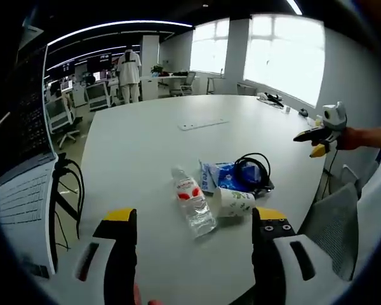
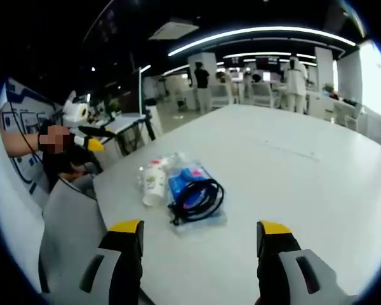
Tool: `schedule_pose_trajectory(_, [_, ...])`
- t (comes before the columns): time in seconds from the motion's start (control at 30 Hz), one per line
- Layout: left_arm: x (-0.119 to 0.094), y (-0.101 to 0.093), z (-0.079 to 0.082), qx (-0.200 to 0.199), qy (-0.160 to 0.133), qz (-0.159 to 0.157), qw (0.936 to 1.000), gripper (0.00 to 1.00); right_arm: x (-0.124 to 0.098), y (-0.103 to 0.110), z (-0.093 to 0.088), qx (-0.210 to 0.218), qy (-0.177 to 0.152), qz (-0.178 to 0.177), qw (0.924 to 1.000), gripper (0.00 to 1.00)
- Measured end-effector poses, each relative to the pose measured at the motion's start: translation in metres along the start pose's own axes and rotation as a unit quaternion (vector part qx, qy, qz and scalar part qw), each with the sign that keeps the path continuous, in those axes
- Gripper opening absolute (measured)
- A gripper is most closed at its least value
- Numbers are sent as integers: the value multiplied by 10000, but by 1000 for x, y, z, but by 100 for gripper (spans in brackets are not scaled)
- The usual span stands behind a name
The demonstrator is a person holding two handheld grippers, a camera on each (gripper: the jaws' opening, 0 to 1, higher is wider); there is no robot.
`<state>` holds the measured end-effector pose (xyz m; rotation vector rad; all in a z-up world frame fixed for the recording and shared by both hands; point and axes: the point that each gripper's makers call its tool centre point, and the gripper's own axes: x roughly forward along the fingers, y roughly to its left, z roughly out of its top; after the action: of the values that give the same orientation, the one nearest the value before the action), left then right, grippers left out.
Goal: Arrange the tabletop items into an orderly group along one side of the table until the central work area is clear of visible clutter.
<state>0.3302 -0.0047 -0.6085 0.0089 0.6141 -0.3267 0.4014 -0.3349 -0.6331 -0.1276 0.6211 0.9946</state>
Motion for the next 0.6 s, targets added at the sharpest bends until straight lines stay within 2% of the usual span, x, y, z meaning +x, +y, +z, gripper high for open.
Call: schedule_pose_trajectory(0.6, [-2,-11,-3,-174,-97,48,9998,74,-2,2,-3,8,63,18,10000,74])
